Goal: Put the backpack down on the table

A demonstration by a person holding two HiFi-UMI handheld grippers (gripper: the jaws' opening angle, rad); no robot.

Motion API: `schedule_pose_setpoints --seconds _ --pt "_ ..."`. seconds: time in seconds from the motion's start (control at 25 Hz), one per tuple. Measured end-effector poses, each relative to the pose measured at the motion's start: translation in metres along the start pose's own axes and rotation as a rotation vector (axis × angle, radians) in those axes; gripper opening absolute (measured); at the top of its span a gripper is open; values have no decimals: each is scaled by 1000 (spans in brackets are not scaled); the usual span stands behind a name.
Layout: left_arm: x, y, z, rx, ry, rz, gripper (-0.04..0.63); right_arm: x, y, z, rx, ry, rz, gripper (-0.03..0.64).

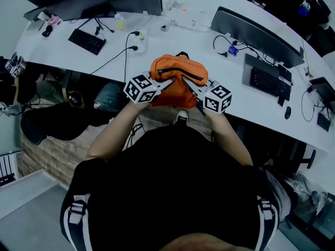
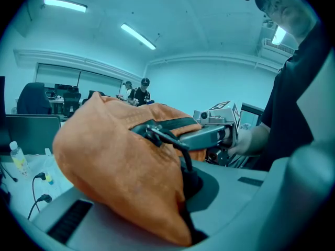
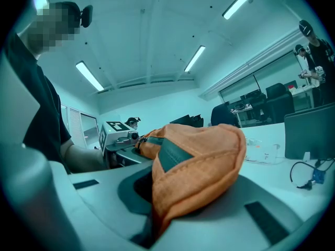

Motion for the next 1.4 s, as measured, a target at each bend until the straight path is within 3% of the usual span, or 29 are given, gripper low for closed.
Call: schedule_pose_setpoints --seconds 0.72,1.4 --pt "-31 11 43 44 16 8 29 -16 9 -56 -6 67 20 25" --pt "-56 31 76 68 79 -18 31 -25 27 -99 22 140 59 25"
Point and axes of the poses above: the fingertips, and each gripper's own axes: x backward along the fingers, z to its left, y out of its top, the point moved 2 cm from there along x, backward along the fingers, and after that the axes turned 2 degrees about -y, right-handed, at the moved point
